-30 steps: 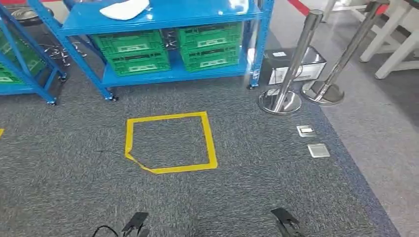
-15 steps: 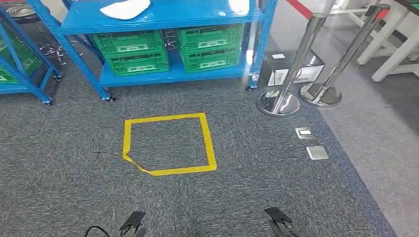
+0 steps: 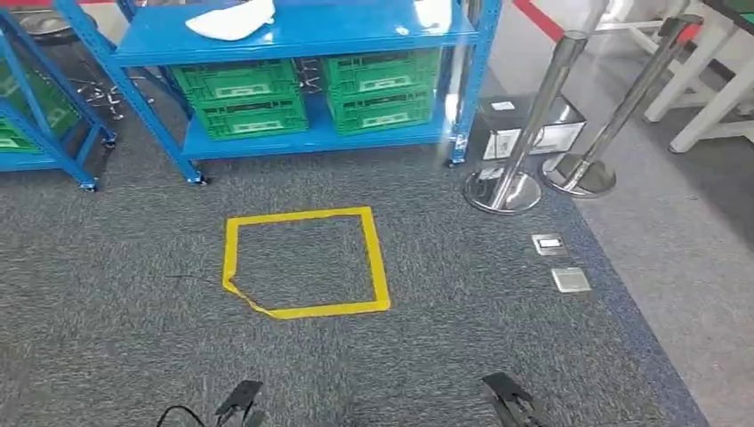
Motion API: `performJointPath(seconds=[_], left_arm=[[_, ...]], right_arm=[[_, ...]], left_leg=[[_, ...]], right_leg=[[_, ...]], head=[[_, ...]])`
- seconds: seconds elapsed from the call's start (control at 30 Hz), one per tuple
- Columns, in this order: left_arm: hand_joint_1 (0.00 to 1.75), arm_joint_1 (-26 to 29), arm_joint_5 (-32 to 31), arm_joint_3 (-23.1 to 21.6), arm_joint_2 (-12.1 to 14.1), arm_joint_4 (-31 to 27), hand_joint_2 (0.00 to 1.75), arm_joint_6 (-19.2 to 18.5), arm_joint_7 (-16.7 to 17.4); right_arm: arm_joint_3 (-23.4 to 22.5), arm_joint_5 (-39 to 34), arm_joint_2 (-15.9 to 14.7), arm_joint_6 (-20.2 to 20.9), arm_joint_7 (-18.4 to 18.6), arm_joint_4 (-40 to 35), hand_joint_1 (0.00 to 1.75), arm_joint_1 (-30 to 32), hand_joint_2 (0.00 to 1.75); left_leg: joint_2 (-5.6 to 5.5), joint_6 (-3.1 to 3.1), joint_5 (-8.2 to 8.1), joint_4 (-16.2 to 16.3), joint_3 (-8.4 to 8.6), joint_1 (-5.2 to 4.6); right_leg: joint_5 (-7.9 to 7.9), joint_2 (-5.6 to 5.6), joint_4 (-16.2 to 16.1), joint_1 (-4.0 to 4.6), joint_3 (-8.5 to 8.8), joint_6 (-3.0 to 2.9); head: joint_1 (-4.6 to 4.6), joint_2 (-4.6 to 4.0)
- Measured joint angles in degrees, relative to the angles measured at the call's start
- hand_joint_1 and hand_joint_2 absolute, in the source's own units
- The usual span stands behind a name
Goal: Take the parts from the cabinet and place them on the table.
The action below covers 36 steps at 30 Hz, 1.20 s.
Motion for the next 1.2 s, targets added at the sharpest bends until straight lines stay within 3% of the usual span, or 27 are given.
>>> performJointPath(seconds=[0.03,0.07,0.1,0.17,0.2,0.23,0.27,0.3,0.37,0.4,0.43,0.5,0.53,0.57,0.63,0.7,0.73,0.83,0.87,0.9,0.93,1.0,1.03,1.07,1.1,1.13,1.2], left_arm=[[0.00,0.07,0.00,0.00,-0.04,0.00,0.00,0.00,0.00],[0.00,0.18,0.00,0.00,-0.09,0.00,0.00,0.00,0.00],[0.00,0.32,0.00,0.00,-0.15,0.00,0.00,0.00,0.00],[0.00,0.44,0.00,0.00,-0.31,0.02,0.00,0.00,0.00],[0.00,0.45,0.00,0.00,-0.20,0.02,0.00,0.00,0.00],[0.00,0.37,0.00,0.00,0.03,0.04,0.00,0.02,0.00],[0.00,0.36,0.02,0.00,-0.02,0.04,0.00,0.02,0.00],[0.00,0.48,0.02,0.00,-0.13,0.04,0.00,0.02,-0.02],[0.00,0.58,0.07,0.00,-0.09,0.04,0.00,0.04,0.00],[0.00,0.53,0.11,0.00,-0.07,0.04,0.00,0.04,0.00],[0.00,0.44,0.18,0.00,-0.07,0.02,0.00,0.13,-0.02],[0.00,0.43,0.18,0.00,-0.11,0.04,0.00,0.17,-0.04],[0.00,0.56,0.22,0.00,-0.09,0.04,0.00,0.17,-0.04],[0.00,0.69,0.37,0.00,-0.11,0.04,0.00,0.17,-0.04],[0.00,0.73,0.42,0.00,-0.09,0.04,0.00,0.17,-0.04],[0.00,0.60,0.46,0.00,0.04,0.04,0.00,0.17,-0.09],[0.00,0.55,0.53,0.00,0.31,0.04,0.00,0.20,-0.09],[0.00,0.57,0.57,0.00,0.22,0.02,0.00,0.20,-0.11],[0.00,0.55,0.59,0.00,0.13,0.02,0.00,0.20,-0.13],[0.00,0.57,0.59,0.00,0.09,0.02,0.00,0.20,-0.13],[0.00,0.55,0.59,0.00,0.11,0.02,0.00,0.20,-0.13],[0.00,0.53,0.59,0.00,0.04,0.02,0.00,0.24,-0.13],[0.00,0.57,0.59,0.00,-0.07,0.02,0.00,0.17,-0.13],[0.00,0.63,0.61,0.00,-0.11,0.02,0.00,0.20,-0.13],[0.00,0.69,0.61,0.00,-0.15,0.02,0.00,0.17,-0.13],[0.00,0.72,0.61,0.00,-0.17,0.02,0.00,0.17,-0.13],[0.00,0.71,0.61,0.00,-0.24,0.02,0.00,0.20,-0.13]], right_arm=[[0.02,0.00,-0.02,0.00,0.11,0.02,0.00,0.12,0.00],[0.04,0.00,-0.02,0.00,0.22,0.04,0.00,0.20,0.00],[0.09,0.02,-0.02,0.02,0.26,0.07,0.00,0.21,0.00],[0.26,0.20,-0.04,0.02,0.28,0.07,0.00,0.13,0.00],[0.37,0.26,-0.02,0.02,0.28,0.07,0.00,0.11,0.00],[0.50,0.26,0.33,0.09,0.28,0.04,0.00,0.09,0.00],[0.52,0.30,0.29,0.11,0.28,0.07,0.00,0.11,0.00],[0.52,0.39,0.09,0.09,0.42,0.09,0.00,0.10,0.00],[0.52,0.50,0.04,0.07,0.35,0.07,0.00,0.07,0.00],[0.55,0.52,0.04,0.07,0.33,0.07,0.00,0.07,0.00],[0.57,0.52,0.04,0.07,0.35,0.07,0.00,0.05,0.00],[0.61,0.59,0.04,0.15,0.37,0.07,0.00,0.10,0.00],[0.63,0.59,0.04,0.15,0.39,0.07,0.00,0.12,0.00],[0.70,0.59,0.04,0.15,0.39,0.07,0.00,0.13,0.00],[0.81,0.61,0.04,0.15,0.39,0.07,0.00,0.08,0.00],[0.90,0.61,0.07,0.15,0.39,0.04,0.00,0.05,0.00],[0.92,0.61,0.28,0.22,0.37,0.00,0.00,-0.03,0.00],[0.94,0.68,0.26,0.33,0.39,0.00,0.00,0.01,0.00],[0.94,0.68,0.26,0.35,0.39,0.00,0.00,-0.04,0.00],[0.94,0.68,0.22,0.33,0.39,0.00,0.00,0.01,0.00],[0.94,0.68,0.20,0.33,0.39,0.00,0.00,-0.07,0.00],[0.94,0.68,0.17,0.33,0.39,0.00,0.00,-0.09,0.00],[0.94,0.68,0.13,0.35,0.42,0.00,0.00,0.01,0.00],[0.96,0.68,0.13,0.39,0.44,0.02,0.00,0.10,0.00],[0.96,0.68,0.13,0.39,0.44,0.02,0.00,0.11,0.00],[0.96,0.68,0.11,0.39,0.42,0.02,0.00,0.07,0.00],[0.96,0.68,0.02,0.39,0.42,0.02,0.00,0.01,0.00]], left_leg=[[-0.02,-0.20,-0.15,0.07,0.05,0.13],[-0.10,-0.49,-0.33,0.33,0.05,0.39],[-0.19,-0.96,-0.64,0.74,0.06,0.73],[-0.41,-2.31,-1.71,2.40,-0.04,1.71],[-0.47,-3.19,-2.46,3.55,-0.31,1.76],[-0.68,-3.78,-2.88,4.47,-0.66,1.57],[-0.72,-4.00,-2.72,4.66,-0.93,1.40],[-0.75,-4.15,-2.71,4.50,-0.90,1.49],[-0.71,-4.48,-2.83,4.60,-0.98,1.91],[-0.39,-4.41,-3.95,6.19,-1.52,1.96],[-0.11,-4.24,-6.02,9.92,-3.32,1.85],[-0.09,-3.92,-10.49,20.63,-8.84,1.21],[-0.09,-3.62,-11.55,24.50,-10.97,0.97],[-0.10,-3.06,-11.09,25.66,-11.93,0.65],[-0.13,-1.34,-6.86,19.81,-9.73,-0.44],[-0.19,1.50,-1.69,9.30,-5.06,-2.04],[0.11,2.37,-2.33,7.78,-4.30,-2.25],[0.21,2.02,-2.14,6.68,-4.11,-2.88],[0.20,1.81,-1.95,5.22,-3.43,-2.31],[0.45,0.91,-1.47,3.98,-2.43,-1.82],[0.40,1.11,-1.37,3.25,-1.95,-1.71],[0.43,1.10,-1.49,3.25,-1.75,-1.66],[0.43,1.07,-1.60,3.30,-1.69,-1.66],[0.40,0.95,-1.73,3.39,-1.66,-1.61],[0.35,0.79,-1.91,3.54,-1.53,-1.50],[0.31,0.55,-2.16,3.75,-1.35,-1.34],[0.22,-0.14,-3.01,4.65,-1.00,-1.12]], right_leg=[[-0.75,-0.01,3.53,-0.33,-2.08,0.34],[0.13,-0.03,3.71,-0.64,-2.54,0.66],[2.42,-0.07,1.00,-0.98,-1.54,1.11],[8.09,-0.25,-8.99,-2.02,3.07,2.37],[7.38,0.10,-11.22,-2.08,4.20,3.24],[7.44,0.86,-10.74,-1.80,3.72,2.37],[7.03,0.85,-9.88,-1.74,3.44,1.04],[6.84,0.80,-9.55,-1.52,3.22,0.57],[6.83,0.91,-9.37,-1.45,2.97,-0.56],[6.88,0.88,-9.45,-1.36,3.09,-0.82],[6.89,0.83,-9.48,-1.24,3.05,-1.02],[6.82,0.56,-9.47,-0.81,2.92,-1.41],[6.74,0.50,-9.47,-0.47,2.91,-1.63],[6.64,0.51,-9.47,-0.05,3.01,-1.79],[6.46,0.57,-9.48,0.69,3.38,-2.08],[6.23,0.57,-9.70,1.01,3.85,-2.44],[6.15,0.57,-9.74,1.58,3.83,-2.36],[6.13,0.40,-10.18,0.85,3.87,-1.86],[6.14,0.39,-10.54,1.19,4.19,-1.48],[5.62,0.27,-9.89,1.14,4.23,-1.32],[4.20,0.25,-7.76,1.26,3.29,-0.96],[-0.15,0.23,1.33,0.78,-1.31,-0.35],[-1.53,0.21,5.41,0.52,-3.52,-0.03],[-1.38,0.20,7.22,0.32,-4.75,0.28],[0.19,0.12,6.05,0.14,-4.43,0.54],[2.76,0.03,2.49,-0.05,-2.97,0.78],[8.55,-0.24,-8.62,-0.47,2.23,1.18]], head=[[0.00,0.00],[0.04,0.00],[0.07,0.00],[0.07,0.00],[0.18,0.00],[1.05,0.00],[0.88,0.00],[0.06,0.00],[-0.15,0.00],[-0.65,0.00],[-1.07,0.00],[-1.86,0.00],[-2.19,0.00],[-2.45,0.00],[-2.93,0.00],[-3.37,0.00],[-2.62,0.00],[-3.12,0.00],[-3.37,0.00],[-3.47,0.00],[-3.06,0.00],[-2.21,0.00],[-2.03,0.00],[-1.97,0.00],[-1.66,0.00],[-1.40,0.00],[-0.94,0.00]])
